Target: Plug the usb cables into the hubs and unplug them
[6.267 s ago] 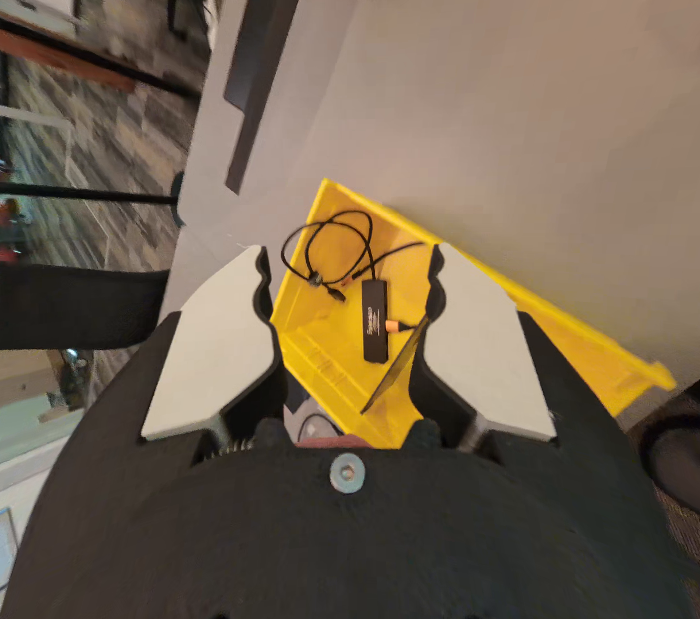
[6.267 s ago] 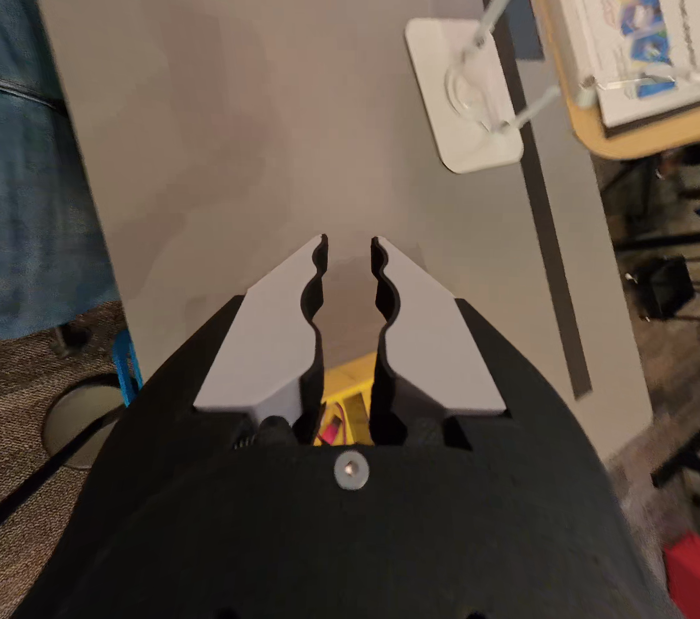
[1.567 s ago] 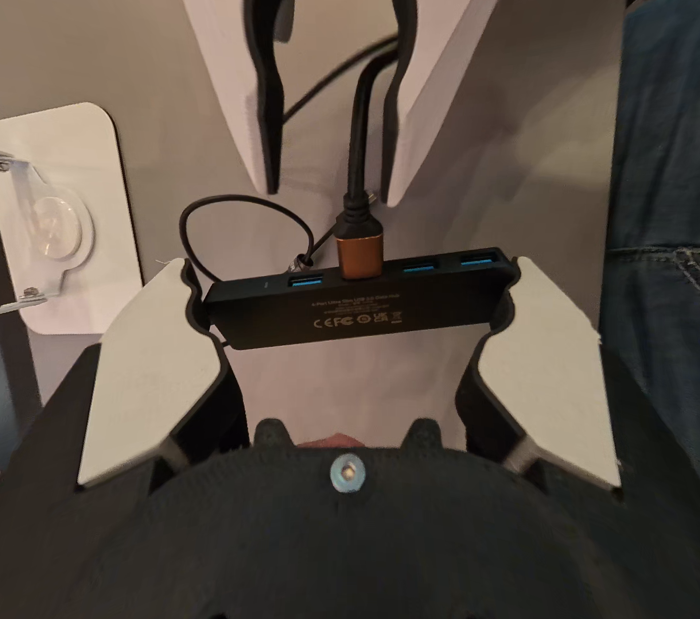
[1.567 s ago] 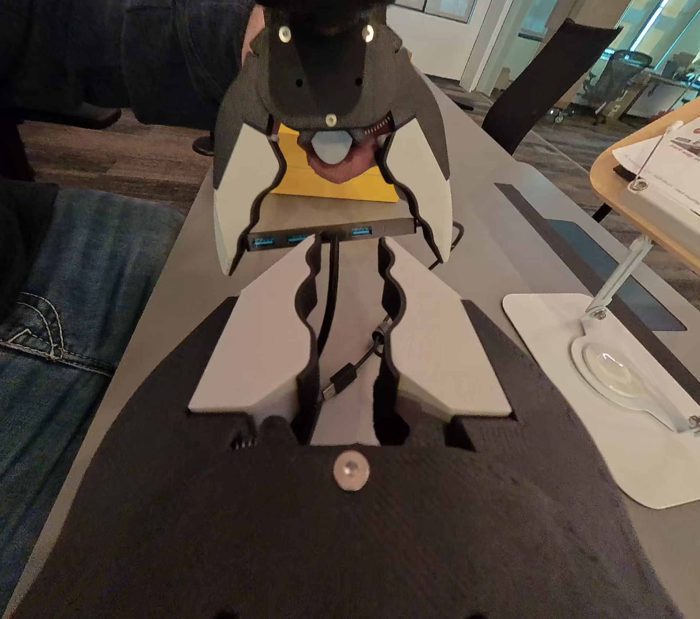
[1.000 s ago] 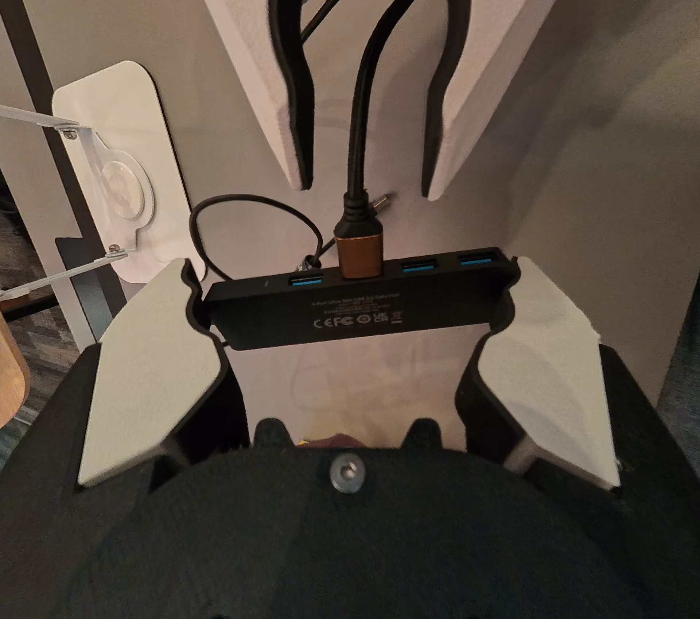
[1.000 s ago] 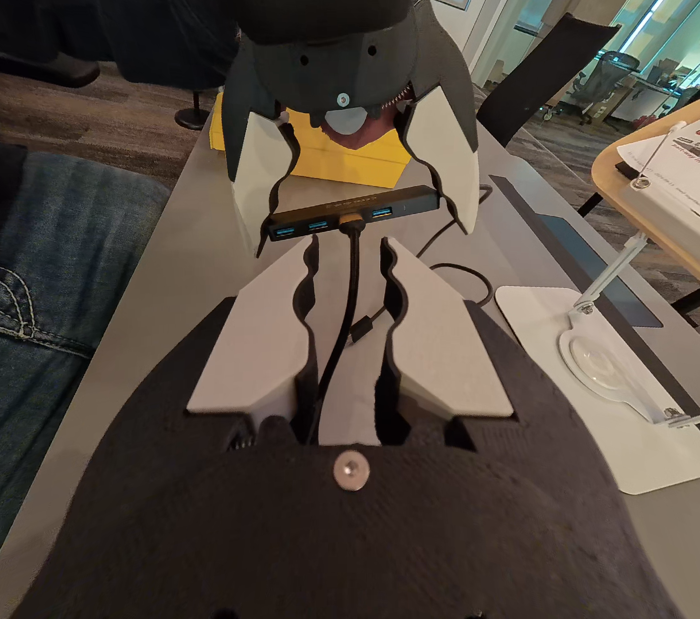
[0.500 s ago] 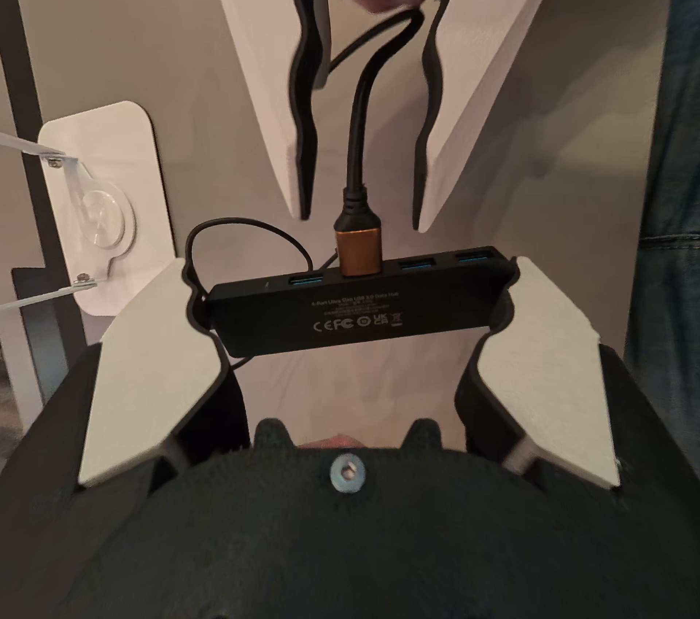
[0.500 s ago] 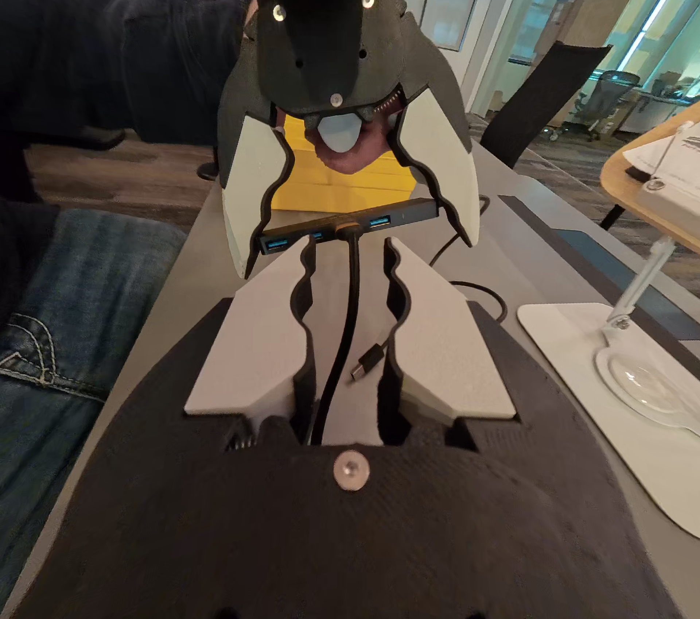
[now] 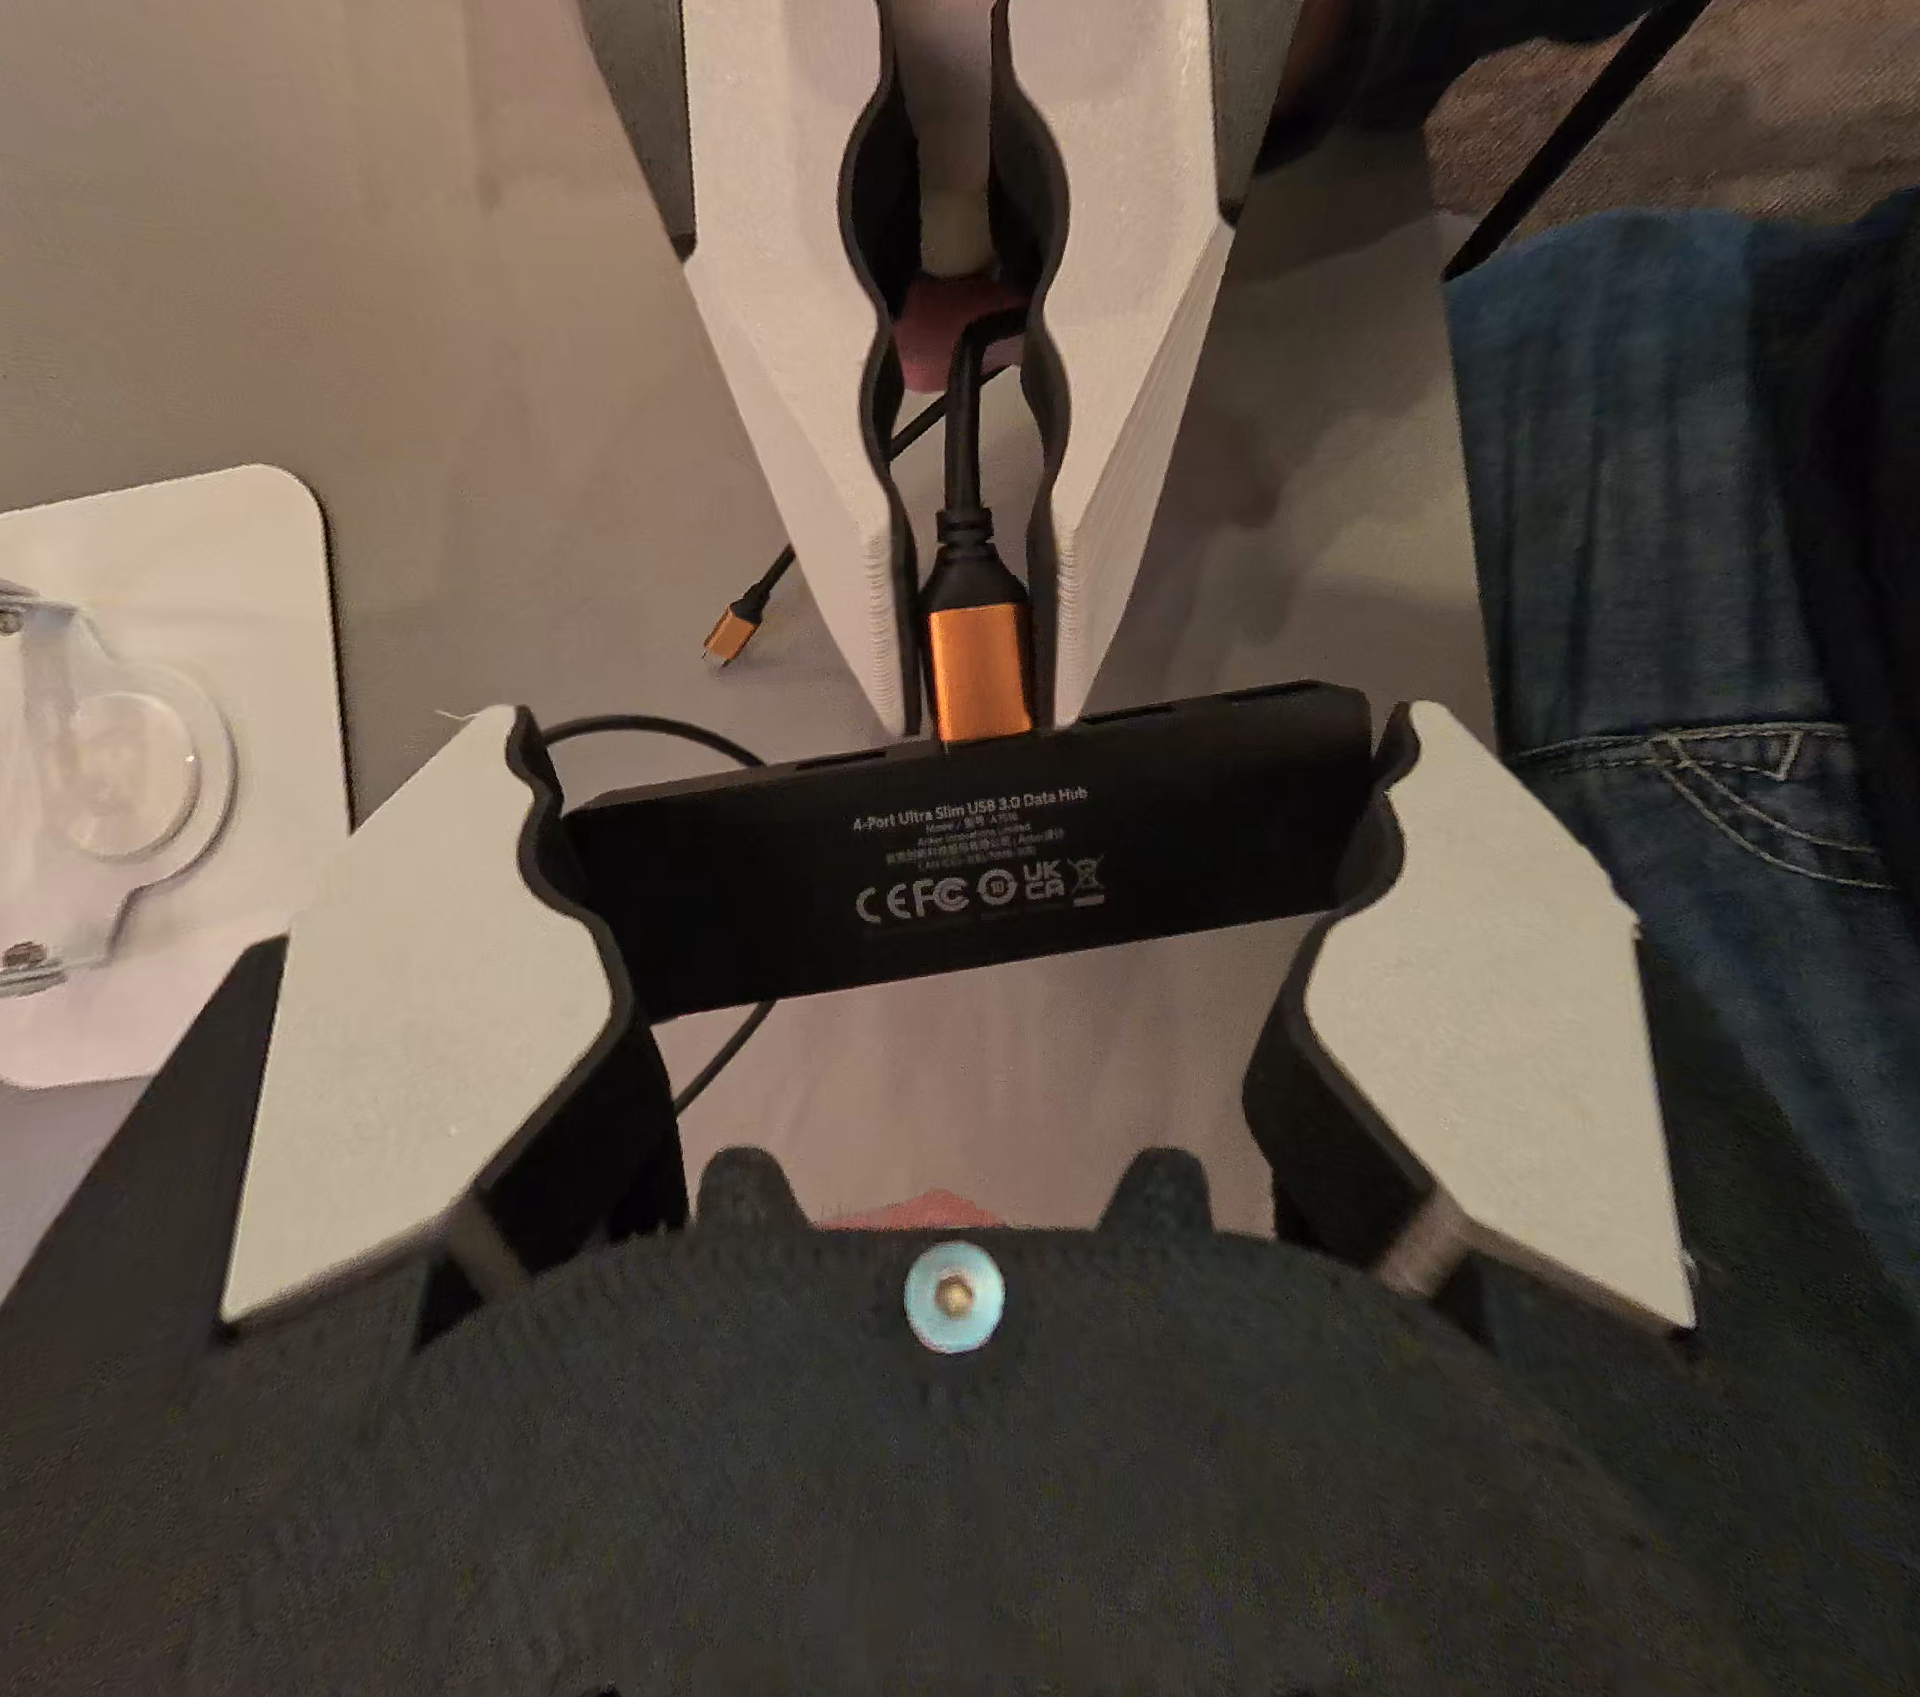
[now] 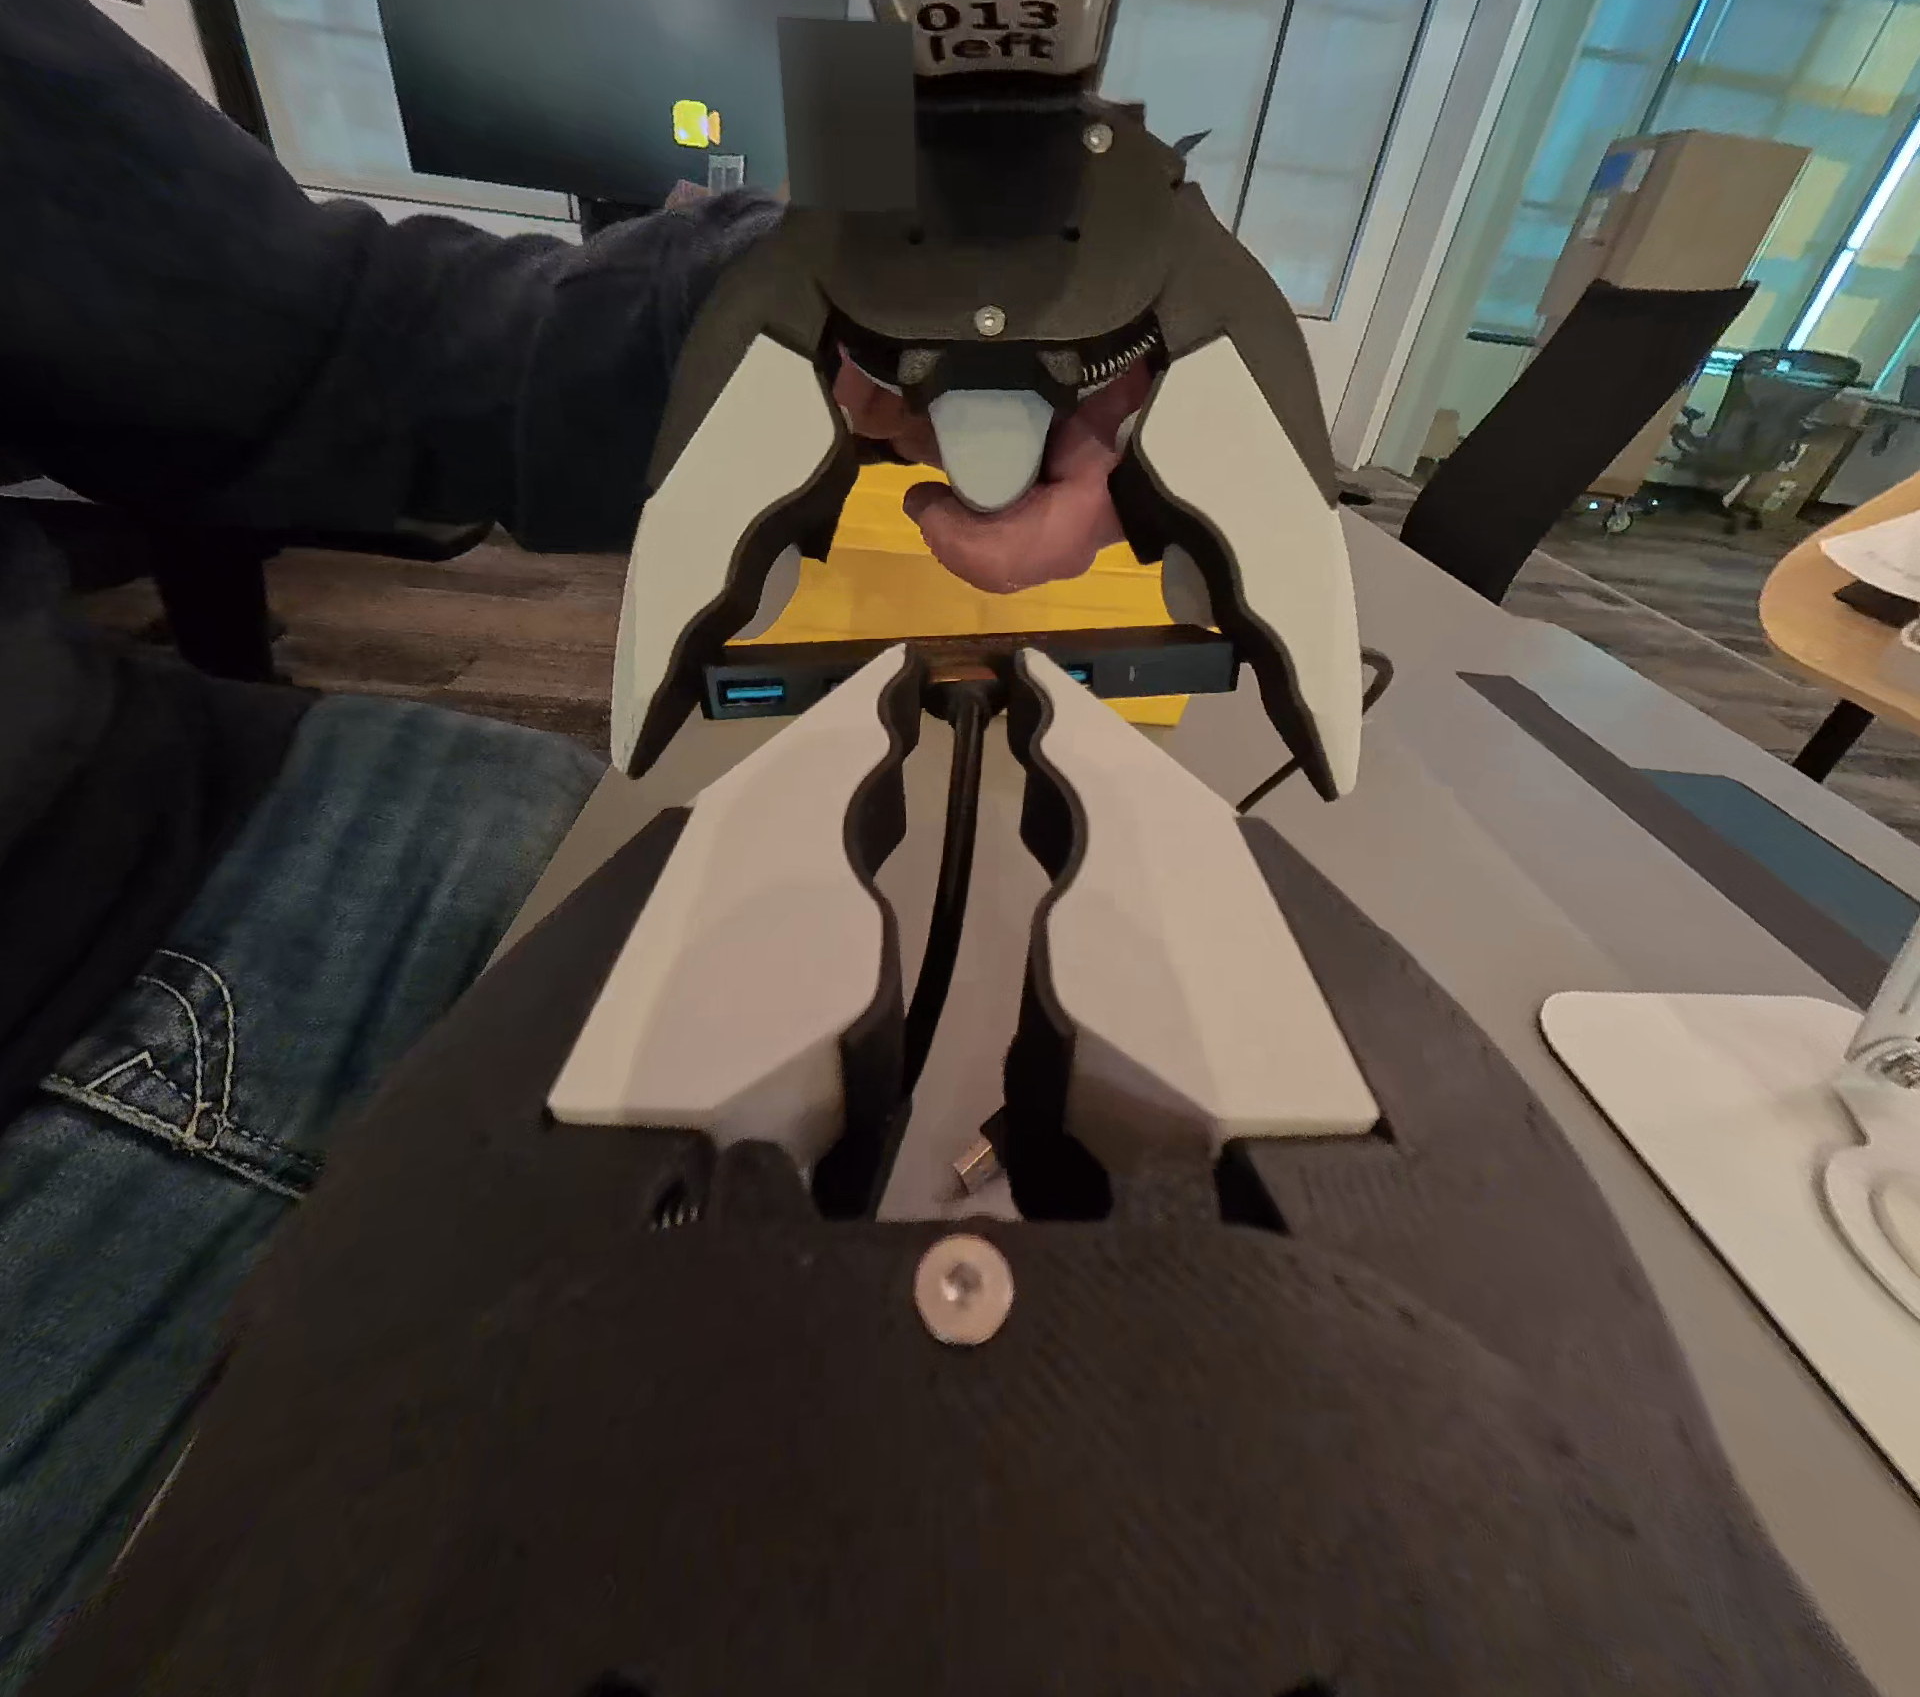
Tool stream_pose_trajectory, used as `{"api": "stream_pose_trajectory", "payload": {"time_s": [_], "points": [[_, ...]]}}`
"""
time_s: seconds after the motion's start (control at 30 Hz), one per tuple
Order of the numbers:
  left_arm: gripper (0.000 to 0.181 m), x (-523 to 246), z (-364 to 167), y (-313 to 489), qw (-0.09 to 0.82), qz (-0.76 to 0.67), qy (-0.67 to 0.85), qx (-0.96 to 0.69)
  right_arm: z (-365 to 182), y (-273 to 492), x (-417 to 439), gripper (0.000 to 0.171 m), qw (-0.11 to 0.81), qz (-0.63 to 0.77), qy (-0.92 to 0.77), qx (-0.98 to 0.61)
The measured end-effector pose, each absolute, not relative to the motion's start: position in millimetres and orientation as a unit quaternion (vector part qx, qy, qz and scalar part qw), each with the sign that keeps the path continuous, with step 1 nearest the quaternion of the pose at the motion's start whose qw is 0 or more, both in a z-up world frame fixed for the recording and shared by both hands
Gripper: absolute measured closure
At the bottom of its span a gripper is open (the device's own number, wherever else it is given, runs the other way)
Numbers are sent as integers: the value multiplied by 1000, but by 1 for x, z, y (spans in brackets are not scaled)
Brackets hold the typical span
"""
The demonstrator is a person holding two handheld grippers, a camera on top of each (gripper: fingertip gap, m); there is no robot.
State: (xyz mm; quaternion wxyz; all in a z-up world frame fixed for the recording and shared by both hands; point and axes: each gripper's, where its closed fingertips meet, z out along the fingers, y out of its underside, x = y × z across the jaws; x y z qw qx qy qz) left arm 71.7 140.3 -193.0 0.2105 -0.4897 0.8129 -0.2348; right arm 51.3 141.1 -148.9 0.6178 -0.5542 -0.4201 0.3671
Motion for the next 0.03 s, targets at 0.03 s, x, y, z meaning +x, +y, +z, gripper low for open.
{"api": "stream_pose_trajectory", "payload": {"time_s": [0.03], "points": [[41, 72, -191, 139, 211, -246, 810, -489, -148, 141, 51, 157, 619, 367, -420, -552]]}}
